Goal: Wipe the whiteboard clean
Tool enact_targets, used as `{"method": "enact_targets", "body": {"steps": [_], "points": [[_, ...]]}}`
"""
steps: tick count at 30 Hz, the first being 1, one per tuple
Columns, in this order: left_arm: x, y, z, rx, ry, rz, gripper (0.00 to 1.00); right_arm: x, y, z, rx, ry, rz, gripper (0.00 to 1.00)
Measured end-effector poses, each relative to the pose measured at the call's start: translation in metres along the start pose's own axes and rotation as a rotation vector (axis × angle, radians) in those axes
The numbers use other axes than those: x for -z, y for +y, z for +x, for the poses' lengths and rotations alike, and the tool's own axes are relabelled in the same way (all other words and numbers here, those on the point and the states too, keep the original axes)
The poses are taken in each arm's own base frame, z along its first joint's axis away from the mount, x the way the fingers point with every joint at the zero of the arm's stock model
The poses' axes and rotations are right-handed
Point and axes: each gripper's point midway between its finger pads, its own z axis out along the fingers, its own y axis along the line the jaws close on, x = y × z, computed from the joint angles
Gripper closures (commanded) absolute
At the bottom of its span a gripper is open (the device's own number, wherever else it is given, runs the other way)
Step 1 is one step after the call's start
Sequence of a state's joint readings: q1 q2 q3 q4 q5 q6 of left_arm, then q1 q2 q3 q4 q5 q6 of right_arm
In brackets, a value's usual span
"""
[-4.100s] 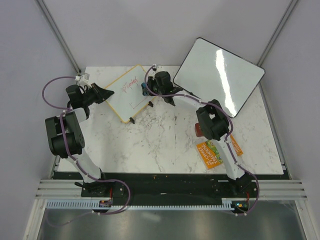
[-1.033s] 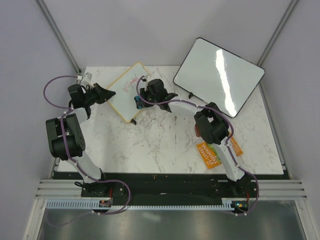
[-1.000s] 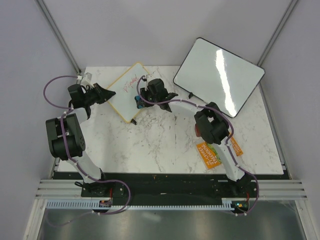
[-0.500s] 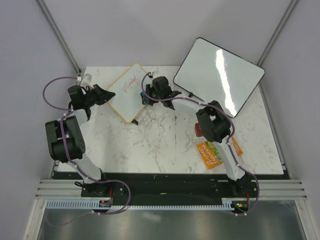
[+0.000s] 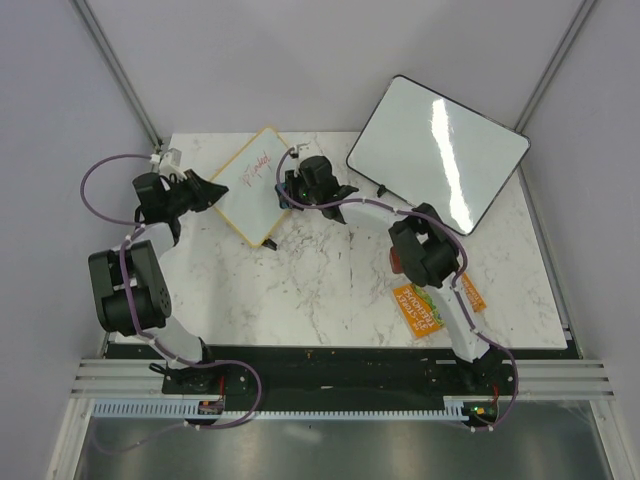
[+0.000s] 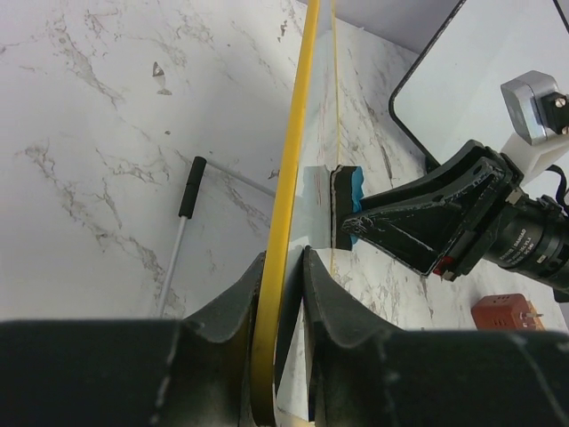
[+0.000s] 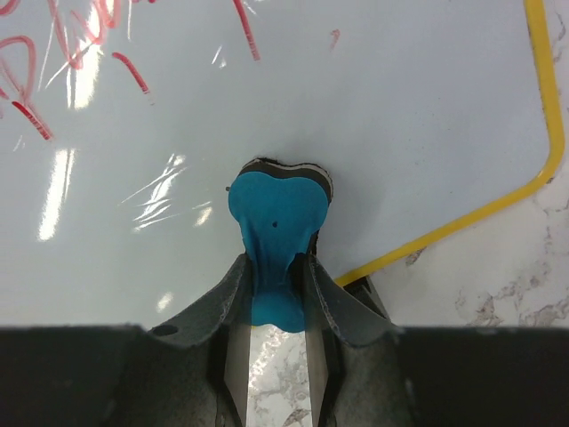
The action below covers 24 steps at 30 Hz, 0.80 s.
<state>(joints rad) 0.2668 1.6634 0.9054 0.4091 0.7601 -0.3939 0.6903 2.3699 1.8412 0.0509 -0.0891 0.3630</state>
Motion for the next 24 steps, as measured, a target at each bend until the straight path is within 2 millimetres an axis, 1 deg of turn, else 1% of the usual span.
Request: {"method": "enact_targets", "body": {"steps": [1, 3, 11, 15, 18, 21, 24], "points": [[0.002, -0.001, 0.000, -0.002, -0.003, -0.004, 0.98, 0.000, 0.003, 0.000, 0.016, -0.005, 0.001, 1.00], [0.007, -0.001, -0.001, -0.004, -0.008, -0.016, 0.98, -0.001, 0.016, 0.000, 0.050, -0.015, -0.012, 1.00], [0.017, -0.005, 0.000, -0.018, -0.018, -0.048, 0.98, 0.005, 0.091, -0.001, 0.163, -0.061, -0.126, 1.00], [0.019, -0.005, 0.002, -0.012, -0.013, -0.057, 0.98, 0.008, 0.119, -0.001, 0.199, -0.081, -0.170, 1.00], [0.020, -0.007, 0.002, -0.022, -0.011, -0.055, 0.98, 0.010, 0.131, -0.005, 0.208, -0.096, -0.181, 1.00], [0.020, -0.009, 0.002, -0.037, -0.010, -0.051, 0.98, 0.010, 0.135, -0.009, 0.209, -0.106, -0.181, 1.00], [0.019, -0.011, 0.003, -0.050, -0.008, -0.048, 0.98, 0.008, 0.140, -0.022, 0.207, -0.138, -0.175, 1.00]]}}
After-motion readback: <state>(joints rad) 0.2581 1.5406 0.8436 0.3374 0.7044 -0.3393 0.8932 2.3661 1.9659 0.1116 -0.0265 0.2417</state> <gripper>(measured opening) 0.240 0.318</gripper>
